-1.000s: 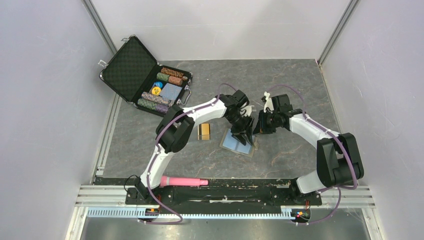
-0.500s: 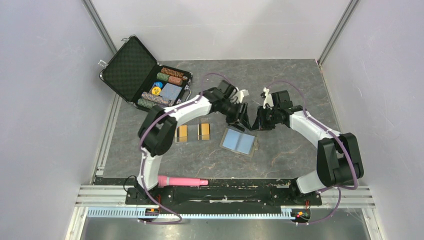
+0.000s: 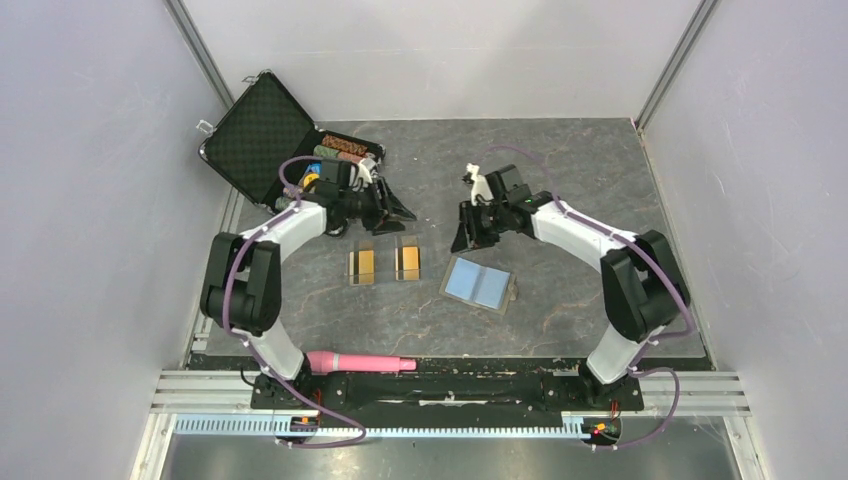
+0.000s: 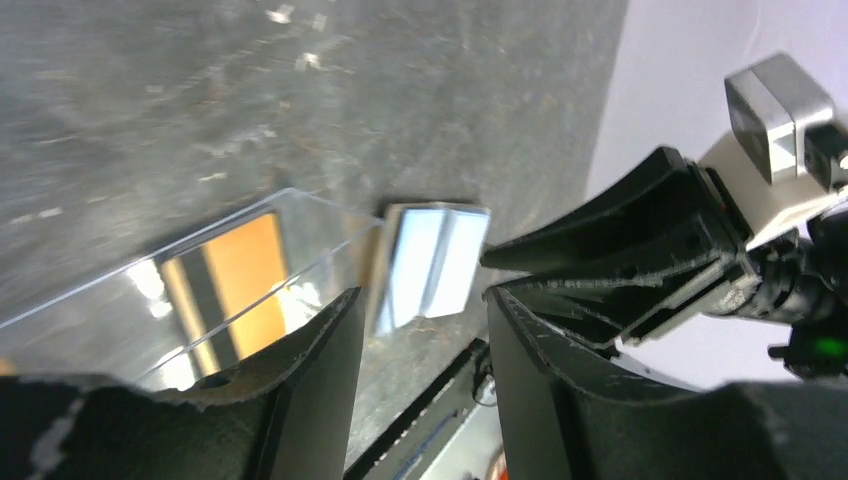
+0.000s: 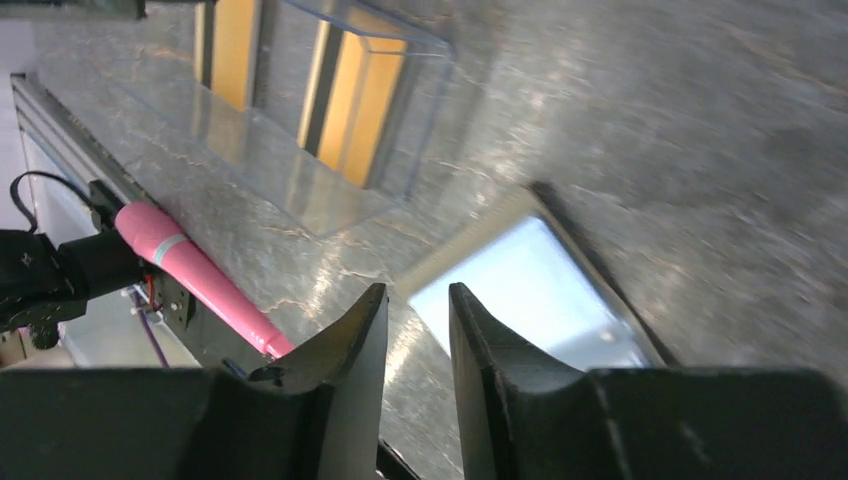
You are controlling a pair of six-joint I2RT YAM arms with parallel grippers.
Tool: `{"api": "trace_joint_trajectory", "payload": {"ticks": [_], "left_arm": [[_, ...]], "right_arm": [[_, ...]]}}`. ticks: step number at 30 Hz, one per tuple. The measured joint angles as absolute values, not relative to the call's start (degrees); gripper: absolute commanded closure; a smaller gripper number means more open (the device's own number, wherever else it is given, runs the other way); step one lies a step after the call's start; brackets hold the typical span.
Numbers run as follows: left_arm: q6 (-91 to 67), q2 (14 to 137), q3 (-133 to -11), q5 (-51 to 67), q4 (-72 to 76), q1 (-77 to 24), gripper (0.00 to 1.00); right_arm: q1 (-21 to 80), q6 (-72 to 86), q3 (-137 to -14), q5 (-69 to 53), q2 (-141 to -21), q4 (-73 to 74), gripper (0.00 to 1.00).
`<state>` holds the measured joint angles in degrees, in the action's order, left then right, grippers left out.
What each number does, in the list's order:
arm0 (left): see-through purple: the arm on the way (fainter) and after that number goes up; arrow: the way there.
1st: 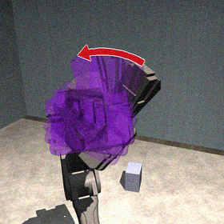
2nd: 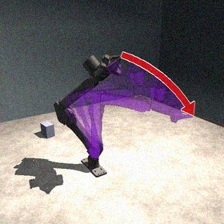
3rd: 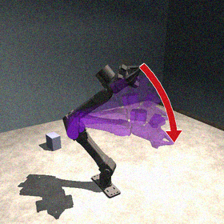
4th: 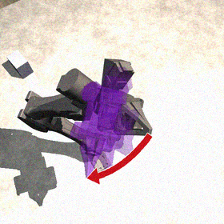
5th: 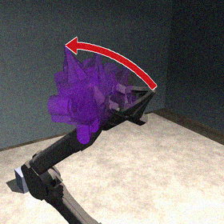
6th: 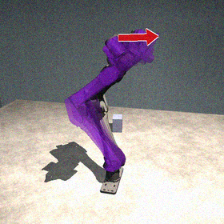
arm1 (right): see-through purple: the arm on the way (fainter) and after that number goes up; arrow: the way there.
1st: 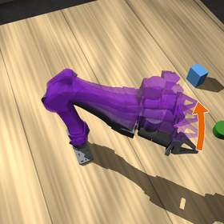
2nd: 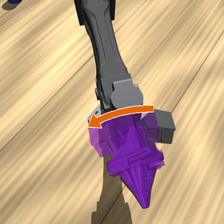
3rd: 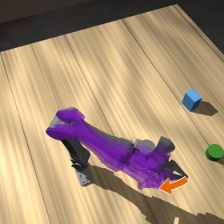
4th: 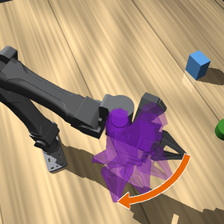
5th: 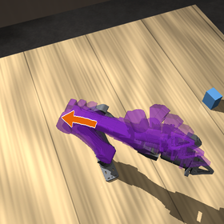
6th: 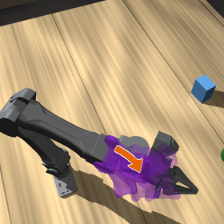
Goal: Put the credit cards into the card holder
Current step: Pick up the credit card from the storage box.
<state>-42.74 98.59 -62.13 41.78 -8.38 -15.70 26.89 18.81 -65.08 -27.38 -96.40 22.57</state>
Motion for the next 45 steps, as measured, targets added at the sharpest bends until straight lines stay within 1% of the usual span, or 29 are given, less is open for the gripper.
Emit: {"api": "trace_joint_trajectory", "payload": {"ticks": [3, 7, 10, 11, 13, 15, 20, 22, 25, 28, 32, 35, 37, 42, 43, 45], "left_arm": [[-38.79, 96.05, -62.67, 37.74, -15.31, -13.26, 0.43], [-31.92, 95.07, -65.82, 30.50, -26.24, -13.17, 0.43], [-27.75, 95.07, -66.50, 25.85, -32.25, -13.32, 0.43], [-26.74, 95.11, -66.50, 24.80, -34.06, -13.47, 0.43], [-25.39, 95.33, -66.50, 22.81, -36.71, -13.91, 0.44], [-24.25, 96.14, -66.72, 21.08, -38.50, -15.05, 0.44], [-22.98, 100.92, -68.20, 18.00, -40.64, -19.66, 0.46], [-22.96, 103.04, -69.01, 16.60, -40.93, -21.17, 0.51], [-22.94, 105.60, -70.32, 15.03, -41.32, -22.17, 0.55], [-22.90, 107.18, -71.79, 13.58, -41.82, -22.92, 0.61], [-22.85, 108.66, -73.30, 12.93, -41.87, -24.32, 0.79], [-22.81, 109.12, -73.63, 12.78, -41.39, -25.67, 0.88], [-22.81, 109.21, -73.63, 13.58, -41.32, -26.57, 0.91], [-22.74, 109.25, -73.63, 13.47, -41.45, -27.20, 0.92], [-22.76, 109.25, -73.67, 13.21, -41.52, -27.31, 0.92], [-22.74, 109.25, -73.82, 12.45, -41.69, -27.59, 0.88]], "right_arm": [[29.71, 20.01, -67.85, -28.77, -99.57, 21.80, 0.60], [32.51, 21.85, -70.26, -30.98, -103.11, 20.10, 0.51], [33.87, 23.18, -71.16, -32.29, -105.01, 19.35, 0.48], [34.33, 23.57, -71.64, -32.71, -105.86, 19.09, 0.49], [34.94, 24.08, -72.38, -33.06, -107.11, 18.74, 0.54], [35.53, 24.45, -72.88, -33.26, -108.14, 18.46, 0.56], [36.16, 25.08, -73.30, -33.30, -109.97, 18.31, 0.65], [36.16, 25.17, -73.38, -33.28, -110.50, 18.39, 0.68], [36.14, 25.34, -73.41, -33.19, -110.93, 18.50, 0.72], [36.16, 25.45, -73.49, -33.30, -111.31, 18.46, 0.73], [36.16, 25.52, -73.63, -33.32, -111.33, 18.48, 0.75], [36.16, 25.50, -73.67, -33.32, -111.33, 18.52, 0.76], [36.16, 25.50, -73.69, -33.32, -111.33, 18.50, 0.77], [36.01, 25.50, -73.69, -33.52, -111.33, 19.09, 0.77], [35.99, 25.50, -73.69, -33.54, -111.33, 19.09, 0.77], [35.99, 25.50, -73.69, -33.56, -111.33, 19.09, 0.78]]}}
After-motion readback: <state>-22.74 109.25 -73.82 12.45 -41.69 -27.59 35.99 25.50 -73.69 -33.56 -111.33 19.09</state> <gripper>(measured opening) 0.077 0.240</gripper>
